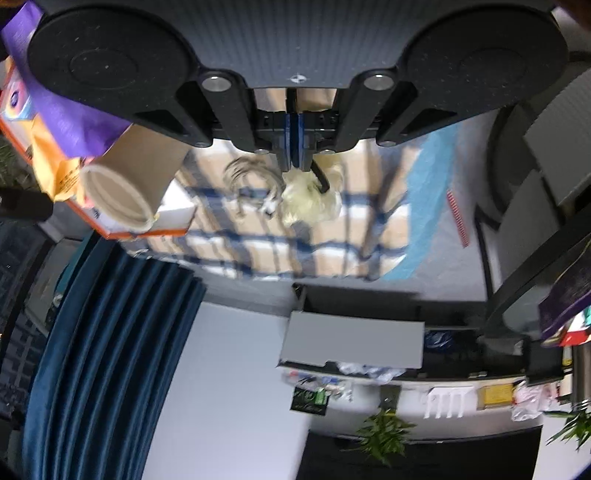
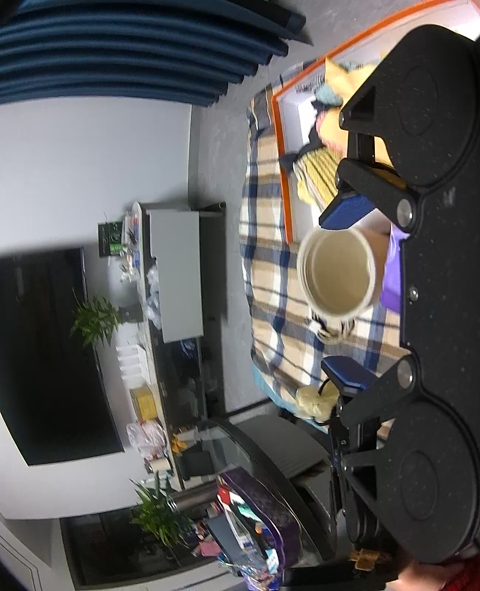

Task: Organize soft objects
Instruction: 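Grasp the translucent yellowish plastic toy with the left gripper, then grasp the white coiled cable with the right gripper while the left holds the toy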

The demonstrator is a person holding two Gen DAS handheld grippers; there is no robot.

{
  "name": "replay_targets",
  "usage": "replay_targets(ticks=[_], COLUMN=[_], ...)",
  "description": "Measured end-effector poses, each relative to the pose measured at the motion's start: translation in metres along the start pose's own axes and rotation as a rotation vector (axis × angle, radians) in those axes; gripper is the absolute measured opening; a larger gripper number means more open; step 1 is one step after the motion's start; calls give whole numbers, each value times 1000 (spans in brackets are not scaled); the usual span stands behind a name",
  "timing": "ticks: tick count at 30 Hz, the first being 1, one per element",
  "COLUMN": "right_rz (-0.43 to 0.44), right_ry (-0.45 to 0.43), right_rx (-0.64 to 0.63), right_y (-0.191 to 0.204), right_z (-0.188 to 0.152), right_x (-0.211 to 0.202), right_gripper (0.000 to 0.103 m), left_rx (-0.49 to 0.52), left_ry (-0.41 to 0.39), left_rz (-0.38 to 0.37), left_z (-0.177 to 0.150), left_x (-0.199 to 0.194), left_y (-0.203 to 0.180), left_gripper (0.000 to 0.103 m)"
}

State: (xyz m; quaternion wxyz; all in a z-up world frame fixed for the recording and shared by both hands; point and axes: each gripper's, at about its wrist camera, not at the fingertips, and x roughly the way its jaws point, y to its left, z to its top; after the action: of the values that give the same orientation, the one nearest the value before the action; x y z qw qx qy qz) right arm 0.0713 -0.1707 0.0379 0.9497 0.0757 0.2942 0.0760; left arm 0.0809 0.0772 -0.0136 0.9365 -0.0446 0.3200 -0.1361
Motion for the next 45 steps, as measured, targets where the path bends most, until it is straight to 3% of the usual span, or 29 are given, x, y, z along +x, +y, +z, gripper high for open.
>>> replay_targets(ticks=[1,3,5,7,10,13,16,18,20,22,24,27,31,34,36,44,45], right_rz=[8,20,30,31,18,3,-12,-22,-30,-28,-27,-40,-43,-41,-46,-112,-120], right_ry=[7,17,26,35,51,69,82,90,102,106,113,91,126,187,212,275,287], right_rx=[-6,-23,-39,-58,-80,-96,-117,-124,-125,-114,-106,-123,-100,-116,-147,-105,-96], right_y=[5,15,23,33,43,51,58,61,64,66,70,77,81,93,103,98,96], right_z=[0,-1,-1,-1,-2,-2,-2,-1,2,6,10,19,21,9,0,-9,-9], right_x=[2,6,9,13,20,27,33,37,44,51,58,64,89,119,138,200,205], right_gripper=[90,90,90,90,90,90,90,90,90,90,90,90,88,76,62,61,65], left_rx=[1,-9,-3,43,129,224,214,250,247,172,110,54,15,7,-4,-60,-61], left_ry=[5,16,7,-26,-42,-20,49,42,46,41,18,-33,-87,-127,-142,-159,-161], left_rz=[14,17,28,66,73,71,-5,-47,-85,-117,-120,-70,0,44,56,32,29], left_z=[-3,-3,-2,-1,0,-6,-11,-17,-20,-17,-10,0,12,16,17,16,17], left_x=[-1,4,10,15,30,55,74,75,77,74,62,35,10,-1,-2,-5,-6], left_y=[3,8,8,2,-14,-26,-23,-26,-24,-11,2,18,38,48,52,57,57], left_gripper=[9,23,80,94,97,94,73,61,31,23,22,21,21,21,21,21,21])
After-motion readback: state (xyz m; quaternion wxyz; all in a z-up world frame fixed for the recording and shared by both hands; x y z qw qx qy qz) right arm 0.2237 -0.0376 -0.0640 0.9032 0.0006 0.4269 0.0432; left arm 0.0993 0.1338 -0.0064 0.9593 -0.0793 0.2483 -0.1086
